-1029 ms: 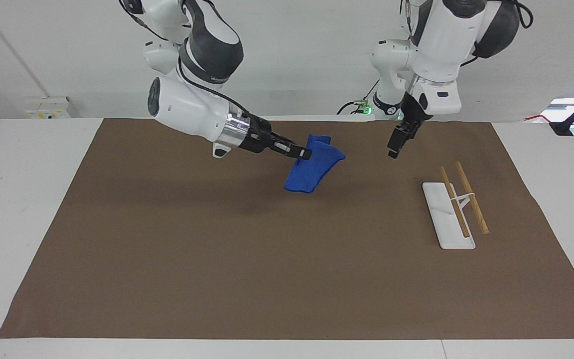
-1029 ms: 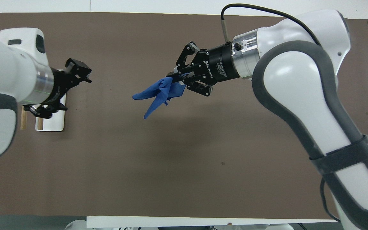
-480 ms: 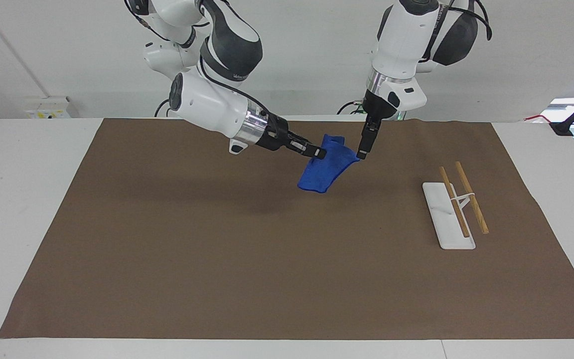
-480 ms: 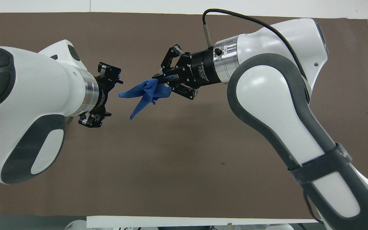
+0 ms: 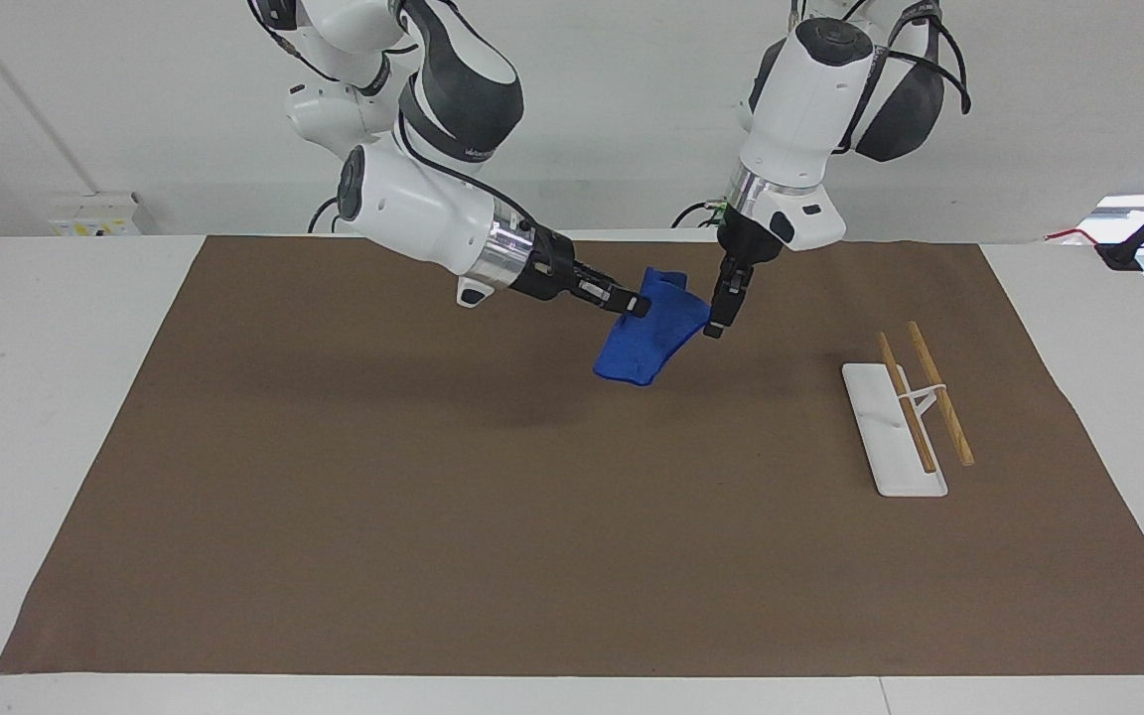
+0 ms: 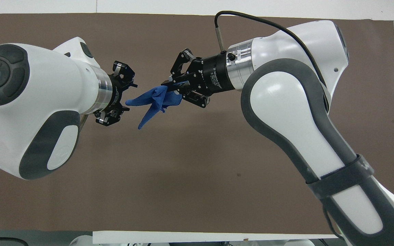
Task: Right arm passes towel to left arm to hang
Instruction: 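Close the left gripper on the towel held by the right gripper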
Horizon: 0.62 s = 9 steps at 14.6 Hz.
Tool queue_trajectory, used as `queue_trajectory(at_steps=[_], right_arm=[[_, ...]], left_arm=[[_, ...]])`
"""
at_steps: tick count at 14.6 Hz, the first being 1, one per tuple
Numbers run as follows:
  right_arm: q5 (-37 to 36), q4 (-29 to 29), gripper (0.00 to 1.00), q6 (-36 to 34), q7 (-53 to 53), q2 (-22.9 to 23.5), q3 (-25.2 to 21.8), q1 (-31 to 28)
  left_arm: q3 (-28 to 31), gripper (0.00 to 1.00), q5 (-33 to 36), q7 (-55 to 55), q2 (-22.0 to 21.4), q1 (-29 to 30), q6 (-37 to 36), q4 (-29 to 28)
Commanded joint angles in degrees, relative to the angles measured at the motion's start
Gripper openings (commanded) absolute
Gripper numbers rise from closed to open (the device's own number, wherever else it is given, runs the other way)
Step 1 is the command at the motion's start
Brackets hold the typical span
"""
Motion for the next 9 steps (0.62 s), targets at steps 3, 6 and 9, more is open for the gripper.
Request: queue_trajectory(at_steps=[3,6,9], right_arm=[[0.94,-0.86,0.0,0.73,-0.34,-0.17,0.18,0.12],[0.94,-0.95,0.0,2.22,-0.33,-0.17,0.18,0.12],[0.86,-0.95,0.0,2.31,-0.34,-0.08,0.18,0.12]], left_arm=[[0.42,0.34,-1.0,-0.17,-0.23,-0.3,1.29,-0.98],[0.42,0.07,-1.0,-0.17,-0.41,0.05,-0.03,-1.07],[0.59,0.0,-1.0,-0.08,-0.41,0.14,-0.65,-0.81]])
